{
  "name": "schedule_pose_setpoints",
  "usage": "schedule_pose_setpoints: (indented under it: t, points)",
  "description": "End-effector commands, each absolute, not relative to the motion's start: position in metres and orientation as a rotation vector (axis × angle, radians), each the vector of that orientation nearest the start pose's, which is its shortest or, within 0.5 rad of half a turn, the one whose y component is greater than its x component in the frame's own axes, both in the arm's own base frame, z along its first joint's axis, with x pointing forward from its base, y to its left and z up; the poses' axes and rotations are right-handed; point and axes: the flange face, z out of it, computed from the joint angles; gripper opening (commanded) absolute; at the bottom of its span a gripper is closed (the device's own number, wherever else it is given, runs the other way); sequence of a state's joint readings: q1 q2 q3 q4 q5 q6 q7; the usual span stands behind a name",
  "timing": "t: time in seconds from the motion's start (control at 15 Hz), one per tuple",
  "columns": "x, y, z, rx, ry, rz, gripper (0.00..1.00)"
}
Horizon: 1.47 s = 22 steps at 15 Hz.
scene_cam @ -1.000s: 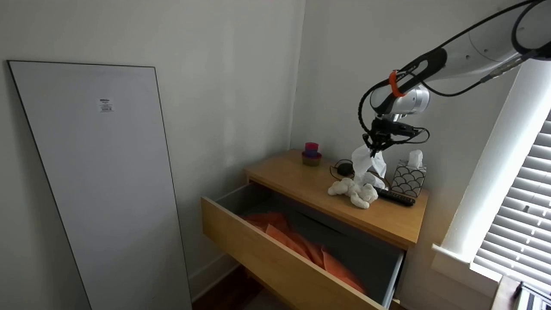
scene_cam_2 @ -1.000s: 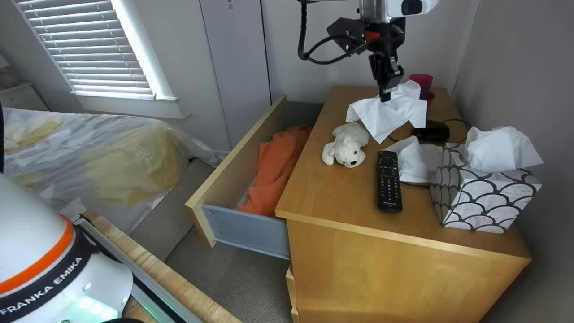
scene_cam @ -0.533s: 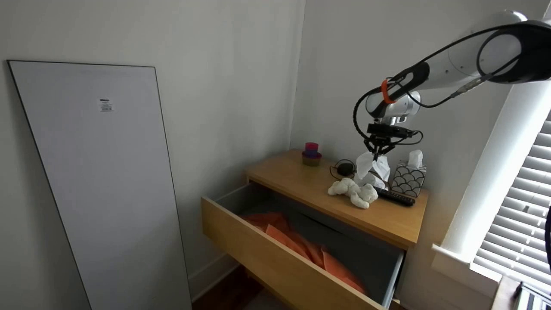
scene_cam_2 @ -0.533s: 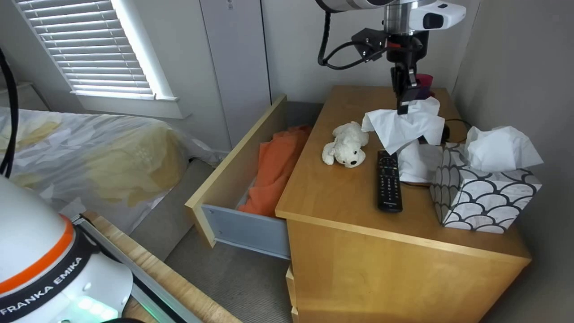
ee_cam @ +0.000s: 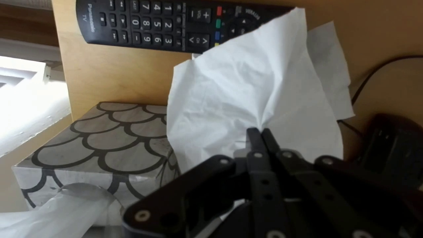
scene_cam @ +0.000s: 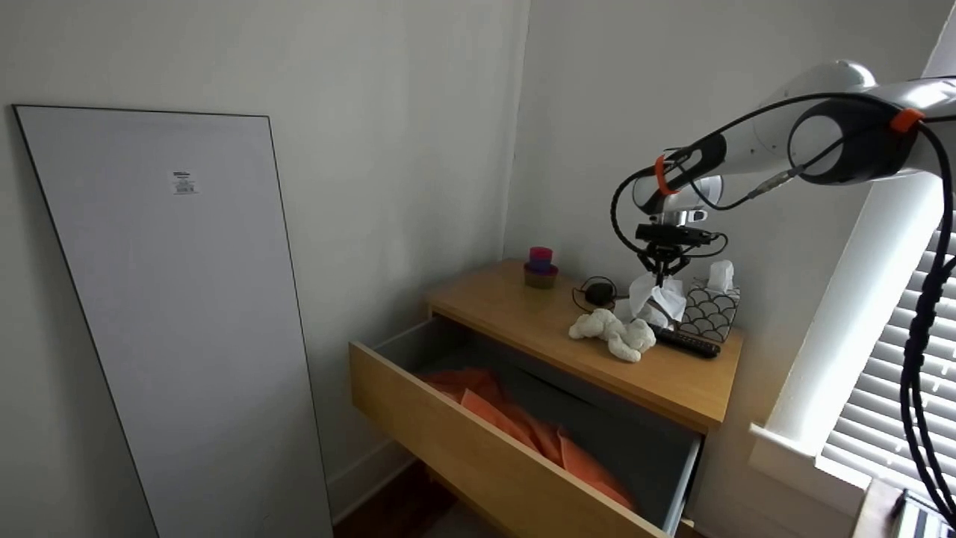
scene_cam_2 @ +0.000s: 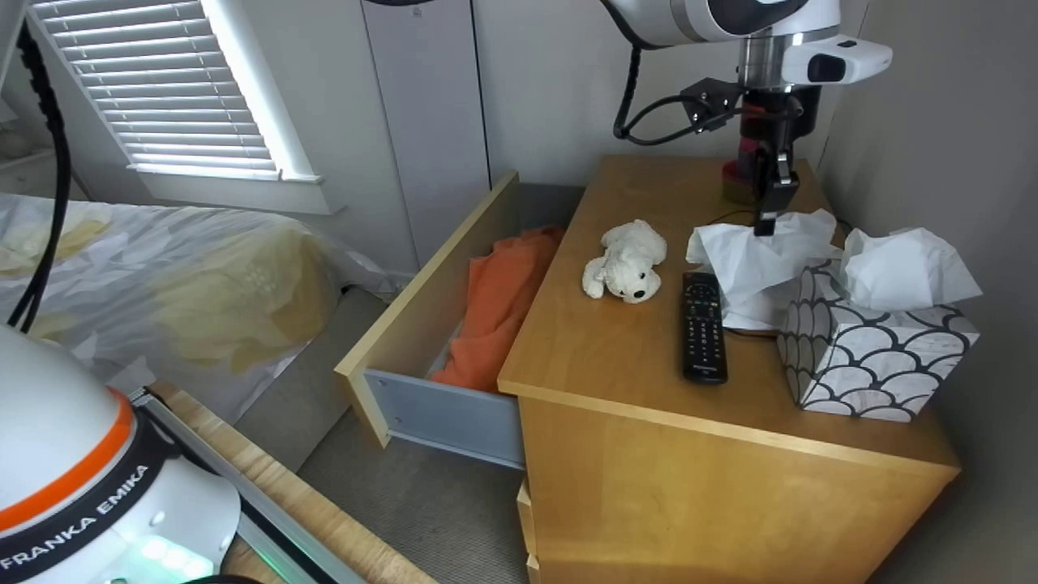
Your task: Use the paper towel in front of the paper towel box to wipe the counter top bottom corner surface and stack it on the paper towels on the left of the paper towel box
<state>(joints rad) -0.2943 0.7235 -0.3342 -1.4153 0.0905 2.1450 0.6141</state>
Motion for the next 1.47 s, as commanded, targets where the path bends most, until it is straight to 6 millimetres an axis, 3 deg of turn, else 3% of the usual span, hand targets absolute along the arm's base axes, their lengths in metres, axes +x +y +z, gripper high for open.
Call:
schedule_pose_setpoints:
  t: [0.0, 0.07, 0.2, 0.6, 0.8, 1.4]
  points:
    - [0.628, -0.401, 0.276, -2.682, 1.937, -0.002, 0.01]
    - [0.628, -0.403, 0.274, -2.680, 1.939, 0.019, 0.27]
    - [0.631, -0.402, 0.274, -2.678, 1.918, 0.057, 0.33]
    - [0.630, -0.377, 0.313, -2.768, 1.733, 0.127, 0.79]
    - [0.631, -0.374, 0.321, -2.869, 1.653, 0.137, 0.99]
    - [0.628, -0.396, 0.312, -2.965, 1.741, 0.152, 0.99]
